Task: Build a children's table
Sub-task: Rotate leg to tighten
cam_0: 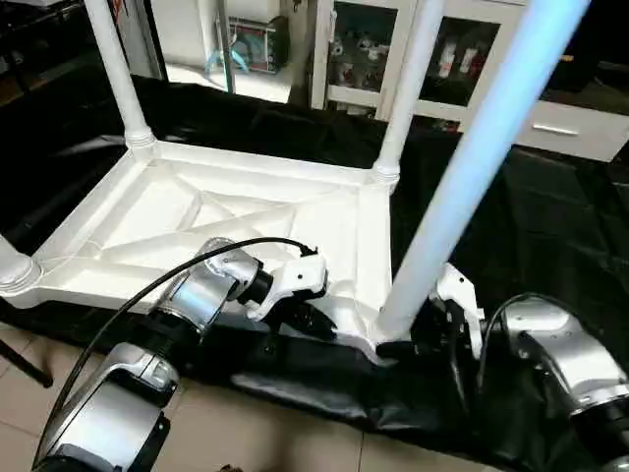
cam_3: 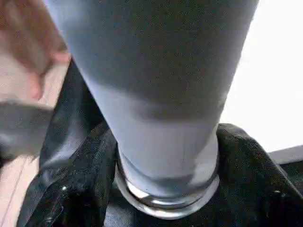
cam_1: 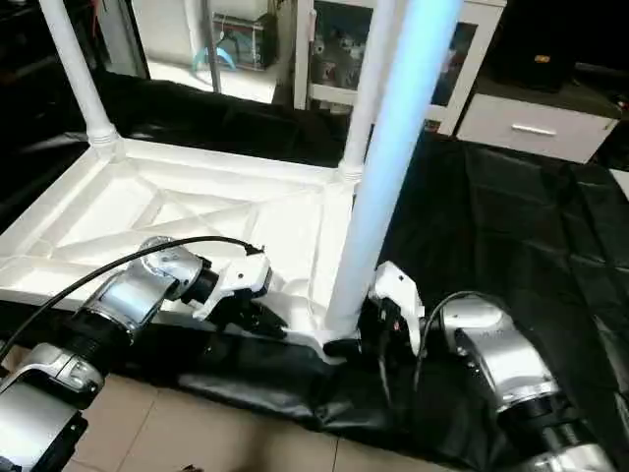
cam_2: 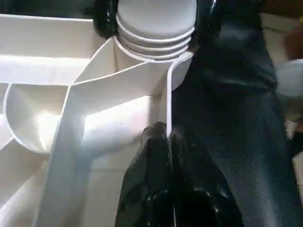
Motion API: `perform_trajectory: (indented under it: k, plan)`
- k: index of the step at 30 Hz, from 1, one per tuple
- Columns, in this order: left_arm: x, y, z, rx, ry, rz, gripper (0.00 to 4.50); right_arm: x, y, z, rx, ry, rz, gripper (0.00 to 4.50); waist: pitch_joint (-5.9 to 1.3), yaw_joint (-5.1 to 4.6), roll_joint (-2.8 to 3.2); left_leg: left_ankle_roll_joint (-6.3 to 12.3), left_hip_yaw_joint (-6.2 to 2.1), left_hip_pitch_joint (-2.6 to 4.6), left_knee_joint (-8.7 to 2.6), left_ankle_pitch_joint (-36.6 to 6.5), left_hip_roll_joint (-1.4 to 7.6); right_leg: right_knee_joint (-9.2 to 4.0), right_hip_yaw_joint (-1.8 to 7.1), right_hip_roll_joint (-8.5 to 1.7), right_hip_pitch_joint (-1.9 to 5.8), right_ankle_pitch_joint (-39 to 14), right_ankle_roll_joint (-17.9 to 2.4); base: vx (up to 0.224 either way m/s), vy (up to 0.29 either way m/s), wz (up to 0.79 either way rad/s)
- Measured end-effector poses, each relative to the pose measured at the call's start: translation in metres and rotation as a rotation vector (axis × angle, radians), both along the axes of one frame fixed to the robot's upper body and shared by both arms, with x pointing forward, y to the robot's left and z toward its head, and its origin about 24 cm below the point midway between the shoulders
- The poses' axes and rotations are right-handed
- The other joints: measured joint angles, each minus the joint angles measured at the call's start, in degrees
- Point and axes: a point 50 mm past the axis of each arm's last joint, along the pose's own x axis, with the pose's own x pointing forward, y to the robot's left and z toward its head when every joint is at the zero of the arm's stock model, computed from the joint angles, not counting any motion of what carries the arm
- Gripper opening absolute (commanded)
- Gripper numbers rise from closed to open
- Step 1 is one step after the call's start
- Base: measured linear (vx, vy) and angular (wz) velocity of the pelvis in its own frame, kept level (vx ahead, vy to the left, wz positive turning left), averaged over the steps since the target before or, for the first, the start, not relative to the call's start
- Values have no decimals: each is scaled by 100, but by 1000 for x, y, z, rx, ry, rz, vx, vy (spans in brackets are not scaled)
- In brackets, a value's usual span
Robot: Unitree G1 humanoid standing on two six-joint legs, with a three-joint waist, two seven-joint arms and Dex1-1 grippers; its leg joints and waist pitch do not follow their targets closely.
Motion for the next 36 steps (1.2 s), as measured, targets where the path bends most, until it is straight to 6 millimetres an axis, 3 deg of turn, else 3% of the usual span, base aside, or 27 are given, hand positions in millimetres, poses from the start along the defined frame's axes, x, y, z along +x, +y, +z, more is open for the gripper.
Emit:
perform_trajectory:
  k: [2, 7, 10, 15, 25, 28, 33, 36]
  plan:
    - [6, -5, -4, -13, -21, 80, 0, 6, 1, -6, 27, 3, -121, 270, 3, -38, 0, -1, -4, 64, 2, -1, -3, -6, -1, 0, 52, -22, 35, 0, 0, 0]
    - [18, -24, -8, -56, -75, 269, 0, 26, 2, -12, 73, -6, -482, 270, 13, -286, 13, -1, -41, 47, 6, -1, -5, -74, -39, -1, 57, -29, 46, -21, 2, -2]
    - [24, -42, -9, -76, -96, 376, 0, 36, 3, -14, 84, -9, -671, 269, 13, -344, 13, 0, -54, 15, 6, 0, -10, -104, -42, 4, 33, -28, 45, 0, 0, 0]
    - [32, -72, -10, -78, -169, 588, 0, 59, 27, -15, 53, -75, -1020, 269, 15, -380, 18, 0, -47, 8, 6, 0, -14, -99, -34, 2, 20, -23, 39, 0, 0, 0]
    - [37, -74, -4, -79, -220, 598, 0, 68, 35, -10, 75, -130, -1061, 269, 9, -295, 29, 4, -13, 13, -59, 0, -6, -79, -31, 11, 0, 20, -1, 21, -2, 1]
    - [37, -72, -3, -74, -233, 559, 0, 66, 30, -10, 98, -127, -1014, 339, 9, -292, 29, 7, -10, 5, -60, 2, -4, -73, -28, 11, -16, 19, 1, 0, 0, 0]
    - [34, -54, -1, -68, -188, 411, 0, 59, 23, 10, 177, -197, -829, 375, 10, -292, 27, 28, -9, -31, -38, 15, 0, -30, -15, 11, -76, 17, -1, 0, 0, 0]
    - [27, -42, -2, -61, -156, 298, 0, 55, 18, 28, 193, -269, -684, 394, 8, -205, 21, 2, -3, -22, -31, 0, 0, -10, -18, 7, -66, 6, -2, 0, 0, 0]
